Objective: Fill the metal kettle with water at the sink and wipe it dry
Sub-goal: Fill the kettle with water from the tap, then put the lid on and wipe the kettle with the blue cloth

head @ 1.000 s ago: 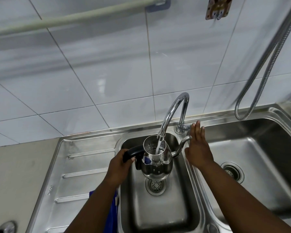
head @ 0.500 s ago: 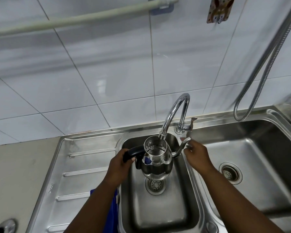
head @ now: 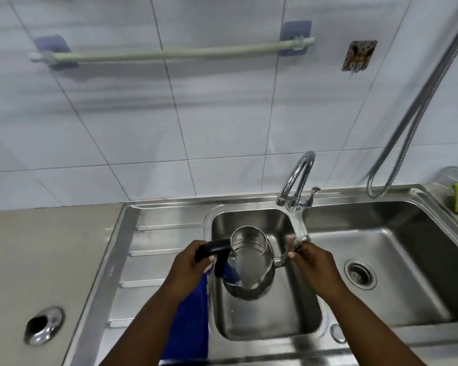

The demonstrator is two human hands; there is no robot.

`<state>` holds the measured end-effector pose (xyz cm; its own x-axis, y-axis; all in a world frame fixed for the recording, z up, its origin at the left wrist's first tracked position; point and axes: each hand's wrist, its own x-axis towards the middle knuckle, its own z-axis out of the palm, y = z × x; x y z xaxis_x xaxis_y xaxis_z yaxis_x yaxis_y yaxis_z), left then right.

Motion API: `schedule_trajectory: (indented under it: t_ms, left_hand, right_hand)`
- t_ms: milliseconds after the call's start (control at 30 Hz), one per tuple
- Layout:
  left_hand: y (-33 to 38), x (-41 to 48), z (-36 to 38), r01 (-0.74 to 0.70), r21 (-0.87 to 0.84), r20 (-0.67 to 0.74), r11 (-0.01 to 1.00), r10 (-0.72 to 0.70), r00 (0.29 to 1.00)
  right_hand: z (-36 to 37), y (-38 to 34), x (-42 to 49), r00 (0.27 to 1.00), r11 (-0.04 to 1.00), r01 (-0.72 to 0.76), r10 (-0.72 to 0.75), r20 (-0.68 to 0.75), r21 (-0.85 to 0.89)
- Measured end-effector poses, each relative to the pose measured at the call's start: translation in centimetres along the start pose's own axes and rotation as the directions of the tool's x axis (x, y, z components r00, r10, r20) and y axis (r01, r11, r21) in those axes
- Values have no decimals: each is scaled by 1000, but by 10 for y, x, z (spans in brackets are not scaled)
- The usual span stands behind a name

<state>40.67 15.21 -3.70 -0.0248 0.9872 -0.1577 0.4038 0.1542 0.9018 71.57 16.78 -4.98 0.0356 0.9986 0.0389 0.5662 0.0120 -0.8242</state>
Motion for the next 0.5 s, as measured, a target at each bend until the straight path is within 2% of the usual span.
schedule_trajectory:
  t_ms: [133, 267, 500]
  left_hand:
    - [-10, -29, -38, -8, 28, -10, 1000, 8, 1000]
    - [-23, -51, -79, 1, 44, -38, 999, 1, 999]
    - [-57, -82, -156, -11, 7, -111, 1000, 11, 994]
  right_hand:
    - [16, -25, -27, 999, 998, 29, -31, 41, 48]
    - [46, -53, -47, 994, 985, 29, -46, 98, 167]
    - [113, -95, -64, 980, 985, 72, -100, 174, 158]
